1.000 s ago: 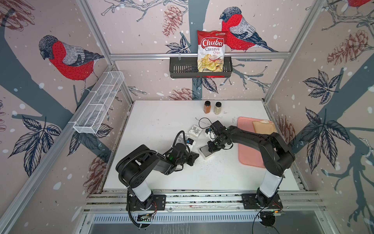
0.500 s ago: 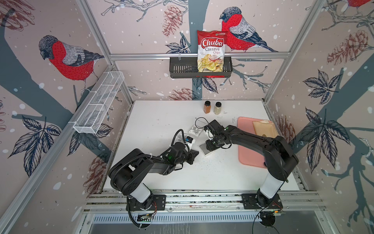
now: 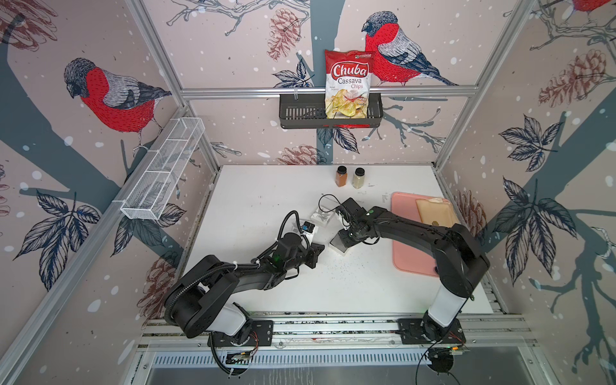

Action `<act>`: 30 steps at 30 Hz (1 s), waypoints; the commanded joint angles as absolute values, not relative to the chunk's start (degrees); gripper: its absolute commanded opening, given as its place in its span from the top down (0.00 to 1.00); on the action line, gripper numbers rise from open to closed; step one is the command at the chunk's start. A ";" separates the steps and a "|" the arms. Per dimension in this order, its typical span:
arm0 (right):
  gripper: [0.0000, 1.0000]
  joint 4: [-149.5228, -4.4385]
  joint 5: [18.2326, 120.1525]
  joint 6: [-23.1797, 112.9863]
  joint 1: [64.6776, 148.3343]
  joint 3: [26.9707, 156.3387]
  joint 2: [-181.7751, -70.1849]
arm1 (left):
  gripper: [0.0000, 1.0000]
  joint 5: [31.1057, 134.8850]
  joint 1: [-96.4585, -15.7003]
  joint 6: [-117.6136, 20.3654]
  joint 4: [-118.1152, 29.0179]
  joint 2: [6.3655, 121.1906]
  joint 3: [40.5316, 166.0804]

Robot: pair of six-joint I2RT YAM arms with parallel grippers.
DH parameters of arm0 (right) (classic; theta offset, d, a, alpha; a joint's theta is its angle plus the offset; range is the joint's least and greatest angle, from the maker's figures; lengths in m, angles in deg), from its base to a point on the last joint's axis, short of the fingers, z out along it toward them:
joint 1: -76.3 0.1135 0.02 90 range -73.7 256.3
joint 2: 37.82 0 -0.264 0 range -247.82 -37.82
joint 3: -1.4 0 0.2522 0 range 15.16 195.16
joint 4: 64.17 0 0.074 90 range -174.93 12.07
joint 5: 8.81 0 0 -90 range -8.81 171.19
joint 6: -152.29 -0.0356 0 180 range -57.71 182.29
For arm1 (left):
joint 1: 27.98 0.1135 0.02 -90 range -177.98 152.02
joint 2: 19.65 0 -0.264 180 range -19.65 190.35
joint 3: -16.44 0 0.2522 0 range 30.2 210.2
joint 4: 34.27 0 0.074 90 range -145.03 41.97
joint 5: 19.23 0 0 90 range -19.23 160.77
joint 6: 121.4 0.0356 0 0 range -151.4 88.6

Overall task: Take the necklace out of the lift-off lid jewelry box
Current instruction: Place the inner lining in the jewelry box.

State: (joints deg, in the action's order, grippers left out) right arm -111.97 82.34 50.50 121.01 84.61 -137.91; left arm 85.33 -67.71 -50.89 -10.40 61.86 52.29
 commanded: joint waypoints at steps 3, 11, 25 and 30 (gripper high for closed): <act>0.77 -106.02 75.15 52.14 121.17 84.99 -136.36 | 0.97 83.42 -65.61 -50.61 -12.79 57.05 51.08; 0.78 -103.13 70.92 52.93 121.19 85.52 -141.28 | 0.80 81.18 -60.65 -49.12 -19.05 46.49 49.43; 0.82 -101.63 72.26 52.05 121.26 81.60 -144.30 | 0.63 75.25 -58.48 -46.78 -23.81 38.83 50.04; 0.79 -99.66 71.22 52.10 121.17 80.38 -145.22 | 0.62 75.78 -58.36 -46.93 -22.99 39.79 50.02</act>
State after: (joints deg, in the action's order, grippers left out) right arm -100.32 71.78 51.92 121.19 80.77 -144.62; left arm 76.35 -58.46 -47.48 -23.41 39.48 49.71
